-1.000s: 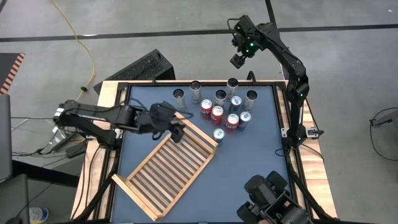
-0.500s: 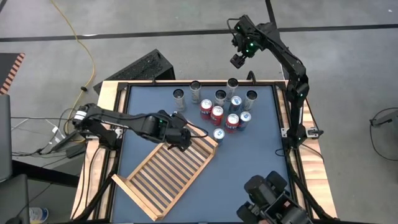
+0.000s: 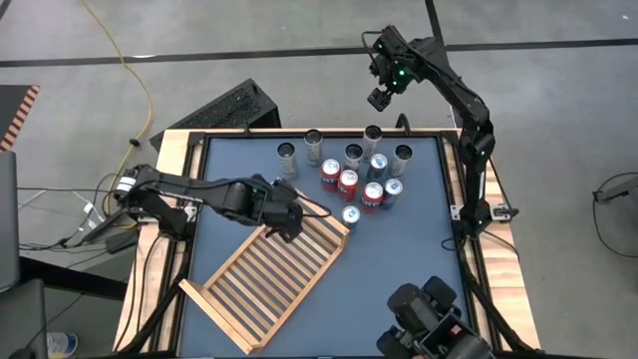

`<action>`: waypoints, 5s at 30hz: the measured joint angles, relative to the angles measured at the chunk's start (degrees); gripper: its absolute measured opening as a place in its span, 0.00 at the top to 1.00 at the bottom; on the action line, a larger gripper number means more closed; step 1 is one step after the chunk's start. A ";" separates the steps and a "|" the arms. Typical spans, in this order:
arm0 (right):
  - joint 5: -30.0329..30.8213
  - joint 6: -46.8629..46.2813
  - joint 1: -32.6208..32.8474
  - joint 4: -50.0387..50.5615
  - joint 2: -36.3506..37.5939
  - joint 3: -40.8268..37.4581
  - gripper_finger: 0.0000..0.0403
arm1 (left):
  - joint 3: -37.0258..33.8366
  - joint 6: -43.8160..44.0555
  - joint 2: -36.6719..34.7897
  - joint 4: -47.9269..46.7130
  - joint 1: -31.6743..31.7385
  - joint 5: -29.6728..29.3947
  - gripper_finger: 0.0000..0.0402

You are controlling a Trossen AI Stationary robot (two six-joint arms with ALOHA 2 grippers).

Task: Place canned beverage on shelf
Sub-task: Put the left white blue soda can on the shelf

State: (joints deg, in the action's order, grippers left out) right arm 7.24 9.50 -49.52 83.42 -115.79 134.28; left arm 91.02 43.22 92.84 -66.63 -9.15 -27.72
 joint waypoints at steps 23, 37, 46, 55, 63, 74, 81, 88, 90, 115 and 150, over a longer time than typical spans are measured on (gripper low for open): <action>-10.97 1.20 0.32 -1.74 0.01 0.00 0.19 | 0.49 -4.48 -1.65 -1.96 3.44 4.76 0.25; -29.46 13.75 17.29 -9.12 4.50 -0.04 0.19 | 7.45 1.71 -13.37 -2.37 -4.56 -9.77 0.25; -21.26 23.18 36.16 -15.19 3.92 -0.92 0.19 | 7.43 1.49 -15.79 -2.45 -6.19 -8.28 0.25; -19.11 20.77 44.52 -29.97 3.98 -7.29 0.19 | 7.39 -1.85 -20.77 -2.23 -8.50 -3.54 0.25; -14.96 17.30 47.11 -49.74 3.93 -18.30 0.19 | 7.39 -4.81 -27.90 -2.47 -10.19 -2.96 0.25; -12.52 10.00 46.94 -53.82 3.91 -25.80 0.22 | 7.38 -5.05 -31.45 -4.78 -10.82 -1.94 0.25; -10.56 9.56 48.18 -50.82 1.40 -26.04 0.22 | 7.34 -5.69 -29.94 -6.73 -10.82 -0.20 0.25; -10.14 10.40 49.68 -52.88 -2.59 -23.08 0.22 | 7.34 -5.09 -29.62 -7.43 -10.82 0.38 0.25; -10.53 10.39 49.75 -51.01 -3.62 -23.07 0.22 | 7.34 -4.59 -29.49 -7.43 -10.82 0.56 0.25; -8.13 10.16 47.73 -50.80 -7.24 -22.85 0.22 | 7.34 -4.55 -29.44 -7.26 -10.81 0.06 0.25; -3.93 2.72 47.12 -42.65 -7.98 -16.79 0.51 | 7.34 -4.42 -29.44 -7.23 -10.80 -1.23 0.25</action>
State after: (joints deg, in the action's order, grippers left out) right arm 3.31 12.21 -2.39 40.77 -123.76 117.49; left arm 98.37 38.81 63.40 -73.86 -19.95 -28.95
